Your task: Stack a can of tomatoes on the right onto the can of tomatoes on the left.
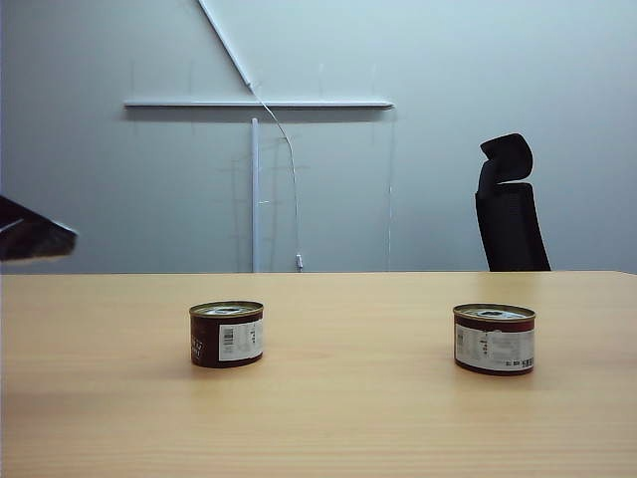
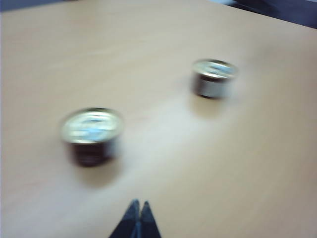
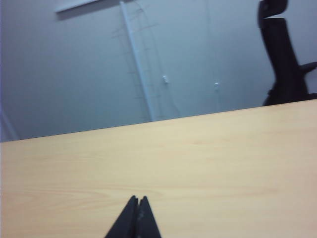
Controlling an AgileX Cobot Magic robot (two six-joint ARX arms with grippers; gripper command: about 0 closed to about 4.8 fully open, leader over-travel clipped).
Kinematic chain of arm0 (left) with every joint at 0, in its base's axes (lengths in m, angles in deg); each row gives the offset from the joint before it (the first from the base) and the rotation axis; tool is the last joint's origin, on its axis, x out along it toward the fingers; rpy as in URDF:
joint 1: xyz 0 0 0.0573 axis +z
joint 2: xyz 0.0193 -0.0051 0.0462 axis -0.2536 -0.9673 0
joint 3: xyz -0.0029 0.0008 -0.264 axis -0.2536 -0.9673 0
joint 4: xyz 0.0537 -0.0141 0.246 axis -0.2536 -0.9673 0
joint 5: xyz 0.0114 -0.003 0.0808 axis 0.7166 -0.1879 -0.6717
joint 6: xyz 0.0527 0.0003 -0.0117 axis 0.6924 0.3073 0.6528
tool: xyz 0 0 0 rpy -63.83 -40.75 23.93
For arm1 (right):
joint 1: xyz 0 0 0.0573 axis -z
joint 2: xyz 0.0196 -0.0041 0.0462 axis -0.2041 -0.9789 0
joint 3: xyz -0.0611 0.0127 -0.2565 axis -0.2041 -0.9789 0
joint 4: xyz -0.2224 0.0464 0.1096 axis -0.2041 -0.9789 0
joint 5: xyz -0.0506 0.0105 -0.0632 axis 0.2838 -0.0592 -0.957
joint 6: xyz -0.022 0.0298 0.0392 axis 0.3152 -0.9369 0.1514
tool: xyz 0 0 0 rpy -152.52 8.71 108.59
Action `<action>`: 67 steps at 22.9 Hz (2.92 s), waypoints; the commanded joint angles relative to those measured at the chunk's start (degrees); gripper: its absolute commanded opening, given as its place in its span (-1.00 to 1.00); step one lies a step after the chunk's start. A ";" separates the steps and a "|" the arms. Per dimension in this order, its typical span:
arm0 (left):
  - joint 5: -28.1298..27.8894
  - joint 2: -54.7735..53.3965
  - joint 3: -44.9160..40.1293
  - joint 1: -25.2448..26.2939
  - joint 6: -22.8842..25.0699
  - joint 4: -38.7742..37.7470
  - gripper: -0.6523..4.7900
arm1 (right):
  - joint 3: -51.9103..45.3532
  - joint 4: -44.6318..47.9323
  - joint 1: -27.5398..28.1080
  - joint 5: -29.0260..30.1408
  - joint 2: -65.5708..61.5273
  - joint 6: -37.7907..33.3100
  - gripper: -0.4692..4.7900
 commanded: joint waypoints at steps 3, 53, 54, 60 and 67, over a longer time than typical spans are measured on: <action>0.02 -2.19 0.20 -9.42 0.00 0.74 -0.77 | 5.66 -8.74 -3.26 2.03 -0.94 0.87 -0.86; 0.00 -2.64 0.22 7.30 0.00 0.74 -0.77 | 28.83 22.60 -38.66 -2.71 -80.94 9.73 -0.48; -0.13 -2.64 0.20 8.28 0.00 0.74 -0.77 | 32.06 20.41 -39.58 -2.67 -81.99 9.92 -0.48; -0.02 -1.66 0.22 9.14 0.00 0.74 -0.77 | 44.54 11.61 -42.75 -2.49 -90.71 14.27 -0.48; 0.02 -1.64 0.22 10.01 0.00 0.76 -0.77 | 52.09 7.13 -46.86 -2.49 -98.16 18.25 -0.48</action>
